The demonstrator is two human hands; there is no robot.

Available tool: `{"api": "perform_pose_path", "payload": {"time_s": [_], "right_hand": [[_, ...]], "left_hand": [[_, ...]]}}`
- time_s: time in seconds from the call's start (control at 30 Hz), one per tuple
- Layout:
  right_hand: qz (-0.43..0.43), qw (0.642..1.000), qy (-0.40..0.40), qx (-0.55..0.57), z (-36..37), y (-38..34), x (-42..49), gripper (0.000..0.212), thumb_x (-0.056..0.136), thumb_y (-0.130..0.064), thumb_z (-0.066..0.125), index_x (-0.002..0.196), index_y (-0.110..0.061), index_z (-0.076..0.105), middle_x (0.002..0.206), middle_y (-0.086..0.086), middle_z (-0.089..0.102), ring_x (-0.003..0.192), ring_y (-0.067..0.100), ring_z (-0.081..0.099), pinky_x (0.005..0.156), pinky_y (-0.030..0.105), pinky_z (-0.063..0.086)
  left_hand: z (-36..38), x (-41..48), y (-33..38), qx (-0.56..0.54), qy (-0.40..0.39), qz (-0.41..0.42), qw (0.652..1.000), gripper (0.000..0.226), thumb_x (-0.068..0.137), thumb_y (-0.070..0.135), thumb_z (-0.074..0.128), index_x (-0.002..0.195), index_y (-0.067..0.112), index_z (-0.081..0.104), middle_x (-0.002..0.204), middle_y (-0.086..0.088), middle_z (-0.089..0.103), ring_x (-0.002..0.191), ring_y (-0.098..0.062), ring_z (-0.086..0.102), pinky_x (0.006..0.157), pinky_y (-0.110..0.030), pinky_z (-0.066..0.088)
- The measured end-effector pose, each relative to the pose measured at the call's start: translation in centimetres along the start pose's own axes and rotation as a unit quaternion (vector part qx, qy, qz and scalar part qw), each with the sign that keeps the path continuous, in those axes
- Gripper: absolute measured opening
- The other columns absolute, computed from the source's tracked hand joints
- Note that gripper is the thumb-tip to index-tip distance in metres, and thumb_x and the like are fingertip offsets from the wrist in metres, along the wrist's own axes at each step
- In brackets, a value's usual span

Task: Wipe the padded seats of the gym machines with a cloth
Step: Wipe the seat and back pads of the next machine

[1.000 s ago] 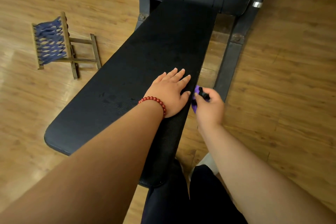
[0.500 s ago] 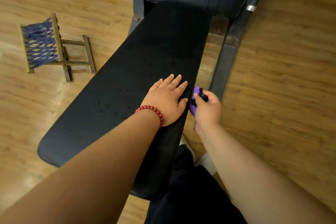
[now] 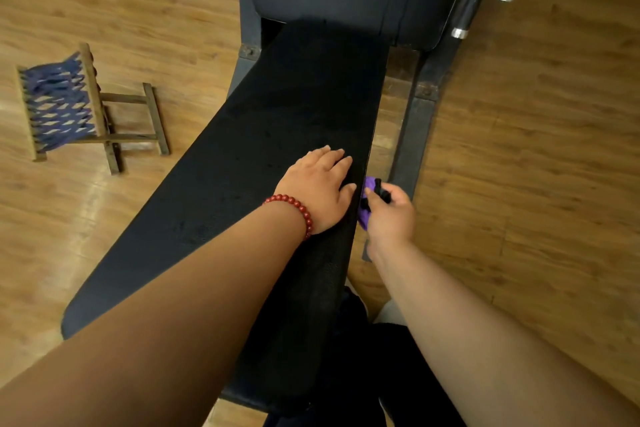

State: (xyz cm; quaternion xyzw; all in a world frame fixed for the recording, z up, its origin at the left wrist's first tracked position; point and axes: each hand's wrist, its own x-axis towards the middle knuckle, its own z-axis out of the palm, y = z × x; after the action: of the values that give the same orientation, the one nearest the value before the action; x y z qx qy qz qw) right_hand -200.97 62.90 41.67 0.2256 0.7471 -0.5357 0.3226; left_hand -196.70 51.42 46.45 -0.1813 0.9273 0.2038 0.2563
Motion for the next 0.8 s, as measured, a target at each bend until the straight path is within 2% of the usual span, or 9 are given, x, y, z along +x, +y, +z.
{"api": "perform_pose_path", "payload": {"time_s": [0.1, 0.17, 0.23, 0.3, 0.37, 0.53, 0.63, 0.8], "right_hand": [[0.000, 1.000, 0.004, -0.005, 0.4, -0.3, 0.5, 0.013, 0.093, -0.017, 0.063, 0.098, -0.029, 0.061, 0.105, -0.003, 0.065, 0.099, 0.017, 0.063, 0.089, 0.038, 0.055], [-0.004, 1.000, 0.007, -0.007, -0.1, 0.3, -0.1, 0.013, 0.093, -0.017, 0.063, 0.103, -0.025, 0.063, 0.102, -0.003, 0.066, 0.093, 0.013, 0.064, 0.082, 0.032, 0.055], [-0.013, 1.000, 0.003, 0.002, -0.8, 0.9, -0.8, 0.015, 0.092, -0.014, 0.065, 0.096, -0.028, 0.064, 0.096, -0.005, 0.067, 0.086, 0.009, 0.065, 0.074, 0.026, 0.055], [-0.027, 1.000, 0.003, -0.005, -0.9, 0.8, -0.8, 0.023, 0.091, -0.013, 0.065, 0.086, -0.034, 0.061, 0.091, -0.008, 0.066, 0.085, 0.009, 0.065, 0.077, 0.030, 0.056], [-0.032, 0.999, 0.007, -0.012, -0.4, 0.0, -0.2, 0.025, 0.091, -0.013, 0.065, 0.084, -0.036, 0.059, 0.091, -0.010, 0.065, 0.091, 0.013, 0.064, 0.085, 0.036, 0.056], [-0.011, 1.000, 0.019, 0.020, 1.0, -2.1, 1.6, 0.015, 0.093, -0.013, 0.063, 0.099, -0.026, 0.062, 0.104, -0.002, 0.067, 0.095, 0.016, 0.064, 0.087, 0.036, 0.056], [-0.003, 1.000, 0.014, 0.003, 0.3, -1.4, 0.6, 0.017, 0.093, -0.015, 0.063, 0.093, -0.031, 0.060, 0.100, -0.006, 0.066, 0.094, 0.012, 0.064, 0.089, 0.036, 0.055], [0.011, 1.000, -0.006, 0.011, -0.5, -0.3, 0.0, 0.017, 0.092, -0.014, 0.064, 0.102, -0.027, 0.062, 0.098, -0.008, 0.065, 0.094, 0.010, 0.063, 0.090, 0.035, 0.054]], "left_hand": [[0.5, 1.6, -0.3, 0.002, -0.029, 0.000, 1.000, 0.059, 0.103, 0.044, 0.027, 0.154, 0.020, 0.012, 0.163, 0.001, 0.007, 0.149, -0.018, -0.001, 0.119, -0.035, 0.000], [1.1, 1.9, -0.6, 0.004, -0.028, -0.004, 1.000, 0.059, 0.103, 0.044, 0.025, 0.155, 0.022, 0.009, 0.163, 0.002, 0.003, 0.149, -0.017, -0.003, 0.119, -0.036, -0.001], [1.4, 2.0, -0.6, 0.002, -0.022, -0.006, 1.000, 0.059, 0.102, 0.044, 0.024, 0.155, 0.023, 0.008, 0.163, 0.002, 0.001, 0.149, -0.017, -0.004, 0.119, -0.035, -0.001], [1.5, 2.0, -0.6, -0.001, -0.020, -0.005, 1.000, 0.059, 0.102, 0.045, 0.024, 0.155, 0.024, 0.008, 0.163, 0.003, 0.001, 0.149, -0.017, -0.005, 0.119, -0.035, -0.002], [1.4, 2.0, -0.6, -0.003, -0.020, -0.004, 1.000, 0.059, 0.102, 0.044, 0.025, 0.155, 0.024, 0.008, 0.163, 0.003, 0.001, 0.149, -0.017, -0.004, 0.119, -0.035, -0.001], [1.5, 2.0, -0.6, -0.008, -0.007, -0.005, 1.000, 0.058, 0.102, 0.044, 0.026, 0.155, 0.024, 0.011, 0.163, 0.003, 0.003, 0.149, -0.016, -0.003, 0.120, -0.035, -0.001], [1.6, 2.0, -0.6, -0.008, -0.005, -0.008, 1.000, 0.059, 0.101, 0.045, 0.026, 0.154, 0.025, 0.011, 0.163, 0.004, 0.004, 0.149, -0.016, -0.003, 0.120, -0.035, -0.001], [1.6, 2.1, -0.5, -0.007, -0.008, -0.011, 1.000, 0.059, 0.101, 0.045, 0.027, 0.154, 0.025, 0.011, 0.163, 0.005, 0.004, 0.149, -0.015, -0.003, 0.119, -0.035, -0.001]]}}
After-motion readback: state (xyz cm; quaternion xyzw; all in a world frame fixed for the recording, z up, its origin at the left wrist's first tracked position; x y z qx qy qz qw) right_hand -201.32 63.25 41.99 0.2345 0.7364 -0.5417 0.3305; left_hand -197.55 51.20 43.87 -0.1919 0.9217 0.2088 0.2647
